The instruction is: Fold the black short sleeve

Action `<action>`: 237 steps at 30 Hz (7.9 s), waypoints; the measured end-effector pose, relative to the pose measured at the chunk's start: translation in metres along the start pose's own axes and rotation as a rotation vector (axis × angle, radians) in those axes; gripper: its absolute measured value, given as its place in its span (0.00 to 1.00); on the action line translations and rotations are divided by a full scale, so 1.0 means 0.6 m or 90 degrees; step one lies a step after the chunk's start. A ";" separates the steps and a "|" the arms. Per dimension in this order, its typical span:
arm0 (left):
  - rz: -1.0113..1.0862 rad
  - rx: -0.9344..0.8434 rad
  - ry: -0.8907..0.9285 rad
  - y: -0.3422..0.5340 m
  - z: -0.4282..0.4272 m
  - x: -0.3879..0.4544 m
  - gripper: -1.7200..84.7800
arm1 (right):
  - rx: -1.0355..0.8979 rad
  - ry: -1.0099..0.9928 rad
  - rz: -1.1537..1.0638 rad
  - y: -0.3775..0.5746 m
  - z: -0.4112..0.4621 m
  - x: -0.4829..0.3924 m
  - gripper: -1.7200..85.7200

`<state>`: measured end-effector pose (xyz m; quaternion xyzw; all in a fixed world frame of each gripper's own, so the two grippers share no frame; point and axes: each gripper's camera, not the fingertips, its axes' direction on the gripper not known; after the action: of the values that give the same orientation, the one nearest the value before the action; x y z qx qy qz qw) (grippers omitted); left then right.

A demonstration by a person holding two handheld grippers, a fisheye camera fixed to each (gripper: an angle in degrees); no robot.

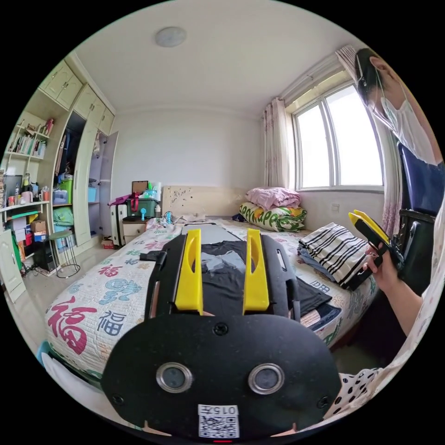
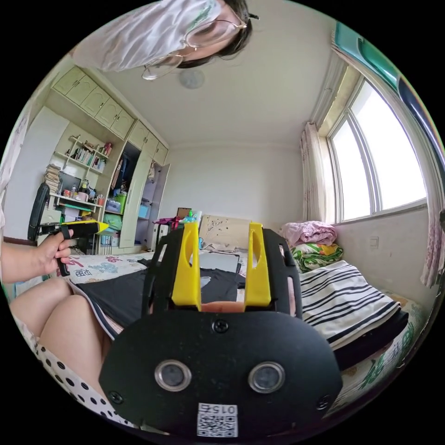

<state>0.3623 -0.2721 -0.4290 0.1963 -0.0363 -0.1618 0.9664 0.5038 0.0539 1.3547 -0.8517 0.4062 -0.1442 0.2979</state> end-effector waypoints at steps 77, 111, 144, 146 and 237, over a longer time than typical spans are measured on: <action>-0.043 -0.503 0.189 -0.294 1.938 -0.164 0.02 | -0.465 -0.485 0.228 -0.484 1.053 0.098 0.01; 0.281 -0.557 0.317 -0.170 1.720 0.179 0.11 | -0.561 -0.351 0.362 -0.415 1.190 0.087 0.06; 0.328 -0.470 0.339 -0.224 1.579 0.239 0.05 | -0.560 -0.380 0.512 -0.539 1.287 0.220 0.03; 0.329 -0.469 0.344 -0.223 1.583 0.244 0.08 | -0.561 -0.383 0.515 -0.548 1.291 0.223 0.03; 0.254 -0.556 0.313 0.081 1.728 0.450 0.05 | -0.595 -0.379 0.515 -0.581 1.329 0.381 0.02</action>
<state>0.4935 -0.6992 0.5462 -0.2024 0.2253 0.0754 0.9500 1.2475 0.3587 0.9505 -0.6758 0.6128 0.4086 0.0286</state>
